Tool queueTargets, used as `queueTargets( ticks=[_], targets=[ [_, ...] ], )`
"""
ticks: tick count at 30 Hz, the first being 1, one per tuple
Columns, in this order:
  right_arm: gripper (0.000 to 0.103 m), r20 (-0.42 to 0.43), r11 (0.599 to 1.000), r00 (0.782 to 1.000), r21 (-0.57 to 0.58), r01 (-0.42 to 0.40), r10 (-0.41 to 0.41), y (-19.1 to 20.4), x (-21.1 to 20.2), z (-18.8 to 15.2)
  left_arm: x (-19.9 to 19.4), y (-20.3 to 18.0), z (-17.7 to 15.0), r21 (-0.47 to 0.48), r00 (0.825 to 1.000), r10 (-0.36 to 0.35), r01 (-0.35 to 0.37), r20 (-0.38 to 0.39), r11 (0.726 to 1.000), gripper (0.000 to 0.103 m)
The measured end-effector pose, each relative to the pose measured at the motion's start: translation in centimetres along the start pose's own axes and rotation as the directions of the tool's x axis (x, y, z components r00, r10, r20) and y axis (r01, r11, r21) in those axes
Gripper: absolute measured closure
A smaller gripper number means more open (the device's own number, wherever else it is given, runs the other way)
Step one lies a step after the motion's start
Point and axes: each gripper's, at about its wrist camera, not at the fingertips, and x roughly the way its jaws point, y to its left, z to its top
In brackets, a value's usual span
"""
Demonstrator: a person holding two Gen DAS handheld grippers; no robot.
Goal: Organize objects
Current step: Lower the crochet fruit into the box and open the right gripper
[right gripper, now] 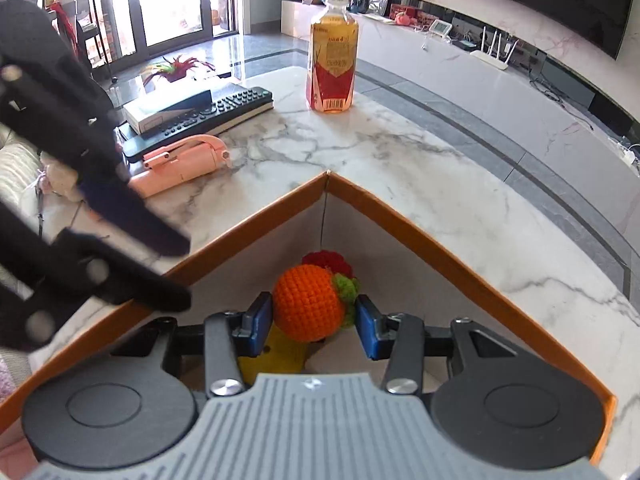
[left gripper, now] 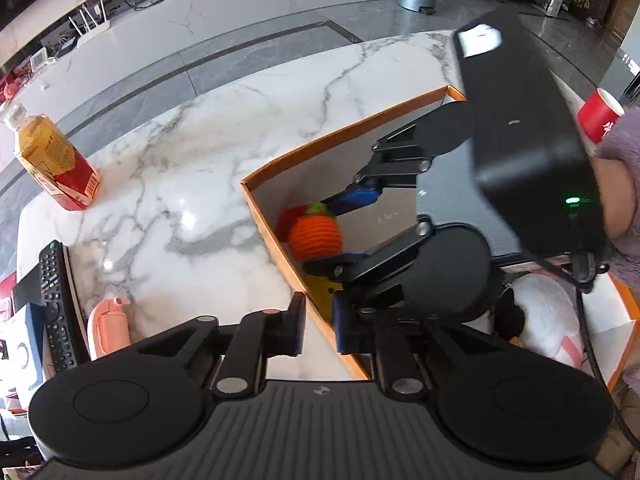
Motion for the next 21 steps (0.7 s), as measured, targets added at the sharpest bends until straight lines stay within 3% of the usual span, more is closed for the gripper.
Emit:
queueTargets(
  ticks=[9,11,18,21],
  targets=[
    [0.053,-0.028,1.000,1.000,-0.001,-0.013,0.013,-0.1,1.7,-0.1,-0.1,0.6,-0.4,-0.009,1.000,-0.014,0.014,0.004,1.000,0.086],
    [0.046,-0.014,1.000,1.000,-0.003,-0.011,0.011,-0.1,1.2,-0.1,-0.1,0.6,-0.5,-0.010,1.000,-0.013,0.013,0.004,1.000,0.086],
    [0.047,-0.006,1.000,1.000,-0.013,0.009,-0.009,0.4,-1.8,-0.3,-1.0,-0.2,-1.0,-0.037,1.000,0.008,-0.008,0.015,0.999,0.086],
    [0.047,-0.013,0.998,0.998,-0.022,0.054,-0.054,1.1,-3.9,-0.5,-2.4,-1.3,-1.3,-0.036,0.998,0.038,-0.036,0.045,0.999,0.086]
  ],
)
